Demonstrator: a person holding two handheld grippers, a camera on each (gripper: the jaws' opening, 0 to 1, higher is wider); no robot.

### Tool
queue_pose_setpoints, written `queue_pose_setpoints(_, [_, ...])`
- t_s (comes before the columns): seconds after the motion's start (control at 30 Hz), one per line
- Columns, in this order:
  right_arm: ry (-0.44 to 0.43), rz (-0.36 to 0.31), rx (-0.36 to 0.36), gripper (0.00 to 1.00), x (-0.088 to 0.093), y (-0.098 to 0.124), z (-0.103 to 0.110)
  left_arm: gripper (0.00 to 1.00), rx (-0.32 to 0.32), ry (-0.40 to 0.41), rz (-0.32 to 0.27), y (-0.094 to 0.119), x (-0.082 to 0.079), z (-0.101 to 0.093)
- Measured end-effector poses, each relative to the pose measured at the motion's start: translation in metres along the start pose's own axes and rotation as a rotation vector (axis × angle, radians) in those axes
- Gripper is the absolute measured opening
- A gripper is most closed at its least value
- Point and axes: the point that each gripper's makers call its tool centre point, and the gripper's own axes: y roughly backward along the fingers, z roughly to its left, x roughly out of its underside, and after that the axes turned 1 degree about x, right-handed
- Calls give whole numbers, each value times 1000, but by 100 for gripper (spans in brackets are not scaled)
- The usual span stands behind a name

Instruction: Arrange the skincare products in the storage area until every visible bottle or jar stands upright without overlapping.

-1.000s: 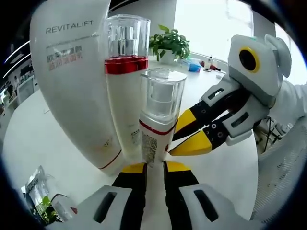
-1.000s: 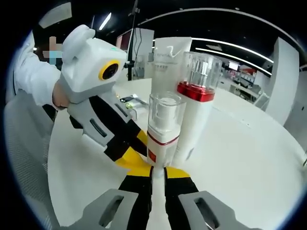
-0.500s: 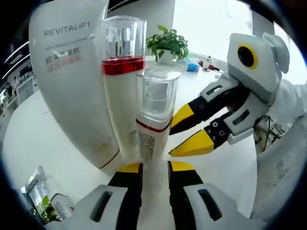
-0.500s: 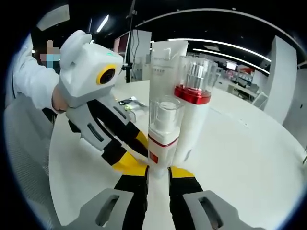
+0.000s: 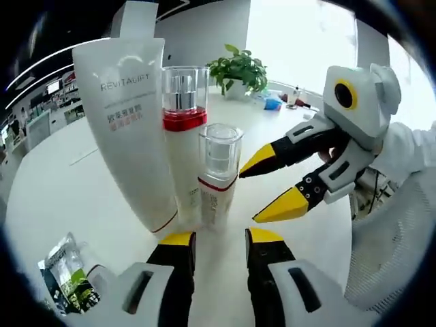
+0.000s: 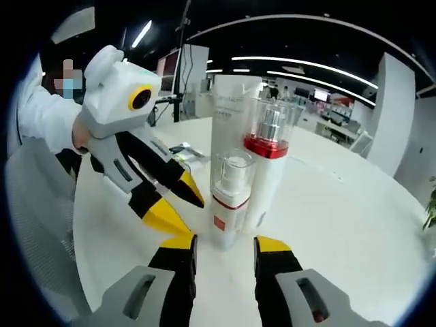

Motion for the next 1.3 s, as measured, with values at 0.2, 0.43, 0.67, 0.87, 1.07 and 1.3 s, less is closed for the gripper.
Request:
queue_pose_setpoints(0.2, [-10, -21, 22, 37, -9, 9, 0, 32, 15, -9, -17, 18, -3, -5])
queue_pose_setpoints(0.43, [-7, -30, 21, 45, -19, 20, 8, 41, 24, -13, -28, 39, -5, -11])
queue_pose_setpoints(0.67, [-5, -33, 20, 54, -26, 28, 15, 49, 14, -7, -34, 56, -2, -5])
queue_pose_setpoints(0.87, [-17, -45, 18, 60, -35, 32, 20, 58, -2, 3, -46, 75, -1, 1])
queue_pose_setpoints(1.07, [-17, -46, 12, 67, -41, 33, 27, 66, -32, 7, -42, 91, 3, 8])
queue_pose_setpoints(1.3, [-36, -49, 17, 77, -47, 36, 31, 76, -44, 14, -36, 110, 10, 11])
